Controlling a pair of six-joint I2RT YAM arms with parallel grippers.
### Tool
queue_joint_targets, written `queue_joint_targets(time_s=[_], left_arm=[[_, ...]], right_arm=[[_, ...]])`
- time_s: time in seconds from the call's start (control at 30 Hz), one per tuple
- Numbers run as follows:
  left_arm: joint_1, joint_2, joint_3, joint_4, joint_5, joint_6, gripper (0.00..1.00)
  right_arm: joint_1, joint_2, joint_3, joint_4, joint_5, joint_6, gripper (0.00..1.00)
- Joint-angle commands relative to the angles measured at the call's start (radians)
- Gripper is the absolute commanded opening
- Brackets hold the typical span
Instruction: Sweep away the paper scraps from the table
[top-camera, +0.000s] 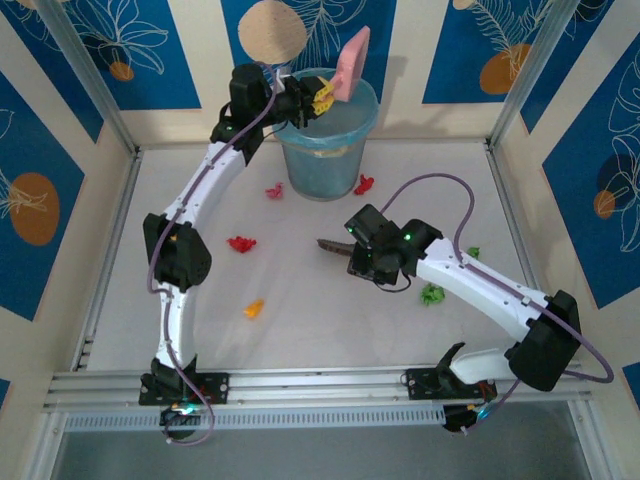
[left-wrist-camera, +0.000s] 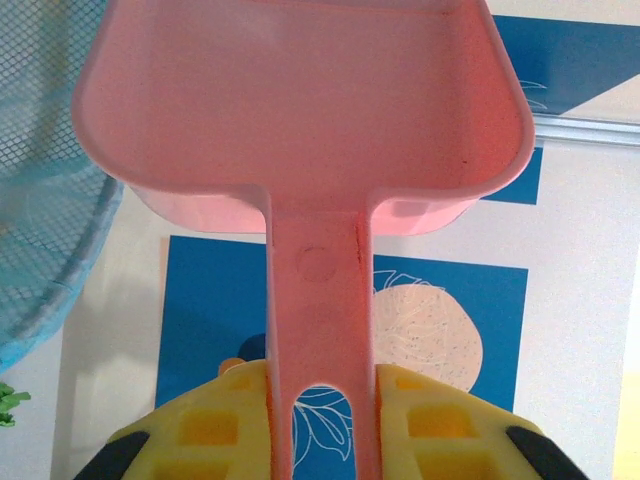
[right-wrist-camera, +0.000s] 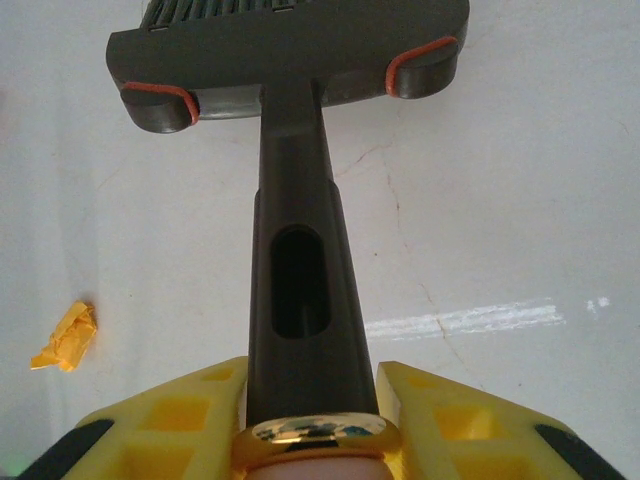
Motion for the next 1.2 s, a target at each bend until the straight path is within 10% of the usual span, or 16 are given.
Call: queue_joint_targets(time_s=[0.0,0.53,0.8,1.17], left_arm=[[0.01,-0.074,0.0,0.025,0.028,0.045,0.0],[-0.035,-0.43,-0.338,-0.093,-0.048,0.512,0.0],[-0.085,-0.636,-0.609,-0.004,0.009,0.702,0.0],[-0.268,-0.811,-0.728,-0.576,-0.14,1.224,0.0]], right_arm=[[0.001,-0.026,-0.021,-0.041,-0.012,0.026,0.0],[-0.074,-0.286,0.024,-0.131,0.145,0.058,0.0],[-0.434,-0.318,0.244,-0.214,0.033,-0.139,0.0],[-0.897,-0.141,0.51,-0.282,-0.125,-0.309,0.0]])
